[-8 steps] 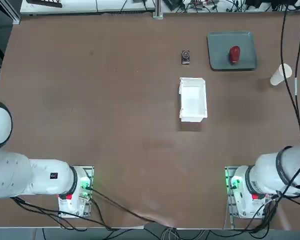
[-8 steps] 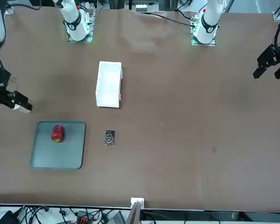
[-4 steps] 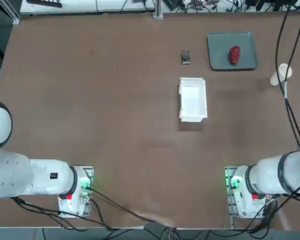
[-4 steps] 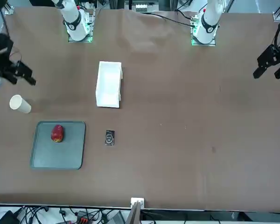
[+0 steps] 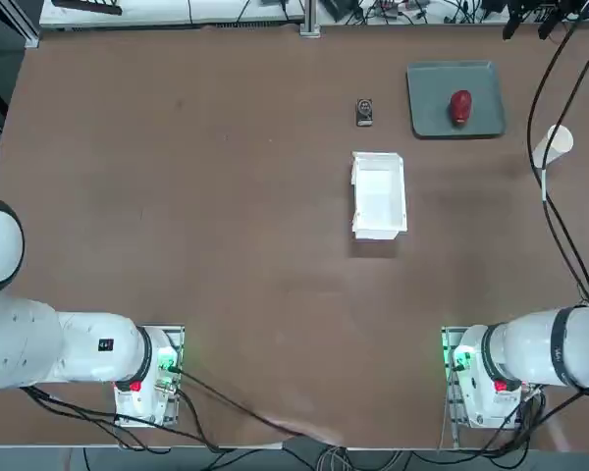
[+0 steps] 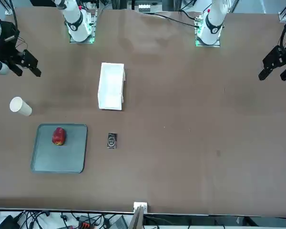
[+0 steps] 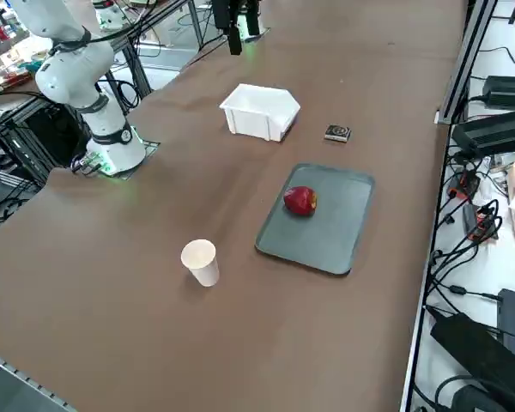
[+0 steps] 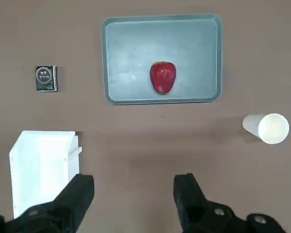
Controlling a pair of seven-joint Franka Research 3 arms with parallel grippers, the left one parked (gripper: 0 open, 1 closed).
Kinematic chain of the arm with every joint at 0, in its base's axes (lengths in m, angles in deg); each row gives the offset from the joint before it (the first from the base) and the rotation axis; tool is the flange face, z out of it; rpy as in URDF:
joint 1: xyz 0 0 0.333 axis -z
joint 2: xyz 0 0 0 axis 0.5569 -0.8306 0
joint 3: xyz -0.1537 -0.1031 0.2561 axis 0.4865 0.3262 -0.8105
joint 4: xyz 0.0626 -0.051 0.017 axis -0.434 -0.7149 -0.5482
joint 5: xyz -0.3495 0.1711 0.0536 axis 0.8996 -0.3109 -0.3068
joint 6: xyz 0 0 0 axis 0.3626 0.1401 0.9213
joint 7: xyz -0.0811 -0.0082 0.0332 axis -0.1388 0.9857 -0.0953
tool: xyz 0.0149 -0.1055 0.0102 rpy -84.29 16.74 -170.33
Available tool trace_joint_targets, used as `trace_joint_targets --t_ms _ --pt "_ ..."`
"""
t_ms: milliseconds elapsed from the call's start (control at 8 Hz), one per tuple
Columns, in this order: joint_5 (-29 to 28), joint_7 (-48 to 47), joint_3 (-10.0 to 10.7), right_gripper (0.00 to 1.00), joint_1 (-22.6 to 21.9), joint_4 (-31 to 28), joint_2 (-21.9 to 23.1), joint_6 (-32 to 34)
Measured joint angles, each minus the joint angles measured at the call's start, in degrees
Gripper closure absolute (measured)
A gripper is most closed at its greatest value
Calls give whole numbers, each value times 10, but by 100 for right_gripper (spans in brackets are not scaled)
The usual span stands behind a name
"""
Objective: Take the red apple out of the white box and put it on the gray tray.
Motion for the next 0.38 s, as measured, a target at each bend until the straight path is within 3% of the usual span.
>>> trace_joint_targets --t_ms 375 --pt "-29 9 24 0 -1 2 0 7"
